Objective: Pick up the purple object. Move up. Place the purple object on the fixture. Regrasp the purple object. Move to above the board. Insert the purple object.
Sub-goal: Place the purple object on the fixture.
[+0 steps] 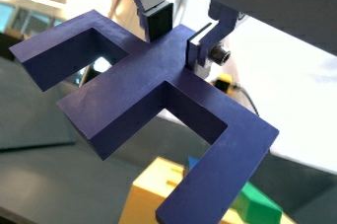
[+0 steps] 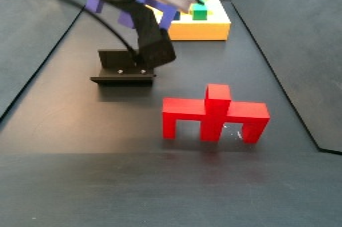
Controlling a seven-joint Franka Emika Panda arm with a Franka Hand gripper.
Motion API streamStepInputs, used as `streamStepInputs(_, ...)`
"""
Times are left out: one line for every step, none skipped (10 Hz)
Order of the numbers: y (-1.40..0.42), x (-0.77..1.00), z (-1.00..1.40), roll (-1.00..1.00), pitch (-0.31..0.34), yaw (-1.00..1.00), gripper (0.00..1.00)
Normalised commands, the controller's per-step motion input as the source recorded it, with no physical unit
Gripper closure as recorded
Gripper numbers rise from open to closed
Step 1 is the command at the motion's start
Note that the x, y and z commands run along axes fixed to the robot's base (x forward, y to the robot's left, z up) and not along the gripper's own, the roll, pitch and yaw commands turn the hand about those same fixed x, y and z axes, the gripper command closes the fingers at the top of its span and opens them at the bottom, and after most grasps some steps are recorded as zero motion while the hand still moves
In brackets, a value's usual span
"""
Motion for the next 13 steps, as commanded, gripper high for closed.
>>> streamStepInputs(0.3, 0.39, 0.0, -0.39, 0.437, 0.23, 1.0)
streamStepInputs(0.0, -0.02, 0.0, 0.0, 0.0, 0.0, 1.0)
streamStepInputs(0.0, 0.53, 0.0, 0.67, 0.403, 0.44, 1.0)
streamStepInputs(0.09, 0.57, -0.05, 0.67, 0.371, 0.55, 1.0)
streamStepInputs(0.16, 0.4, -0.35, 0.49, 0.226, 0.62, 1.0)
streamStepInputs(0.28, 0.27, -0.38, 0.16, 0.094, 0.55, 1.0)
streamStepInputs(0.23, 0.11, -0.41, 0.11, 0.06, 0.62, 1.0)
streamStepInputs(0.16, 0.0, -0.51, 0.05, 0.031, 0.52, 1.0)
streamStepInputs(0.15, 0.0, -0.43, -0.02, 0.054, 0.37, 1.0)
streamStepInputs(0.04, 0.0, -0.35, 0.0, 0.209, 0.21, 1.0)
streamStepInputs(0.0, 0.0, -0.24, 0.11, 0.369, 0.0, 1.0)
streamStepInputs(0.0, 0.0, -0.27, 0.16, 0.386, 0.0, 1.0)
streamStepInputs(0.0, -0.07, -0.29, 0.17, 0.314, 0.0, 1.0)
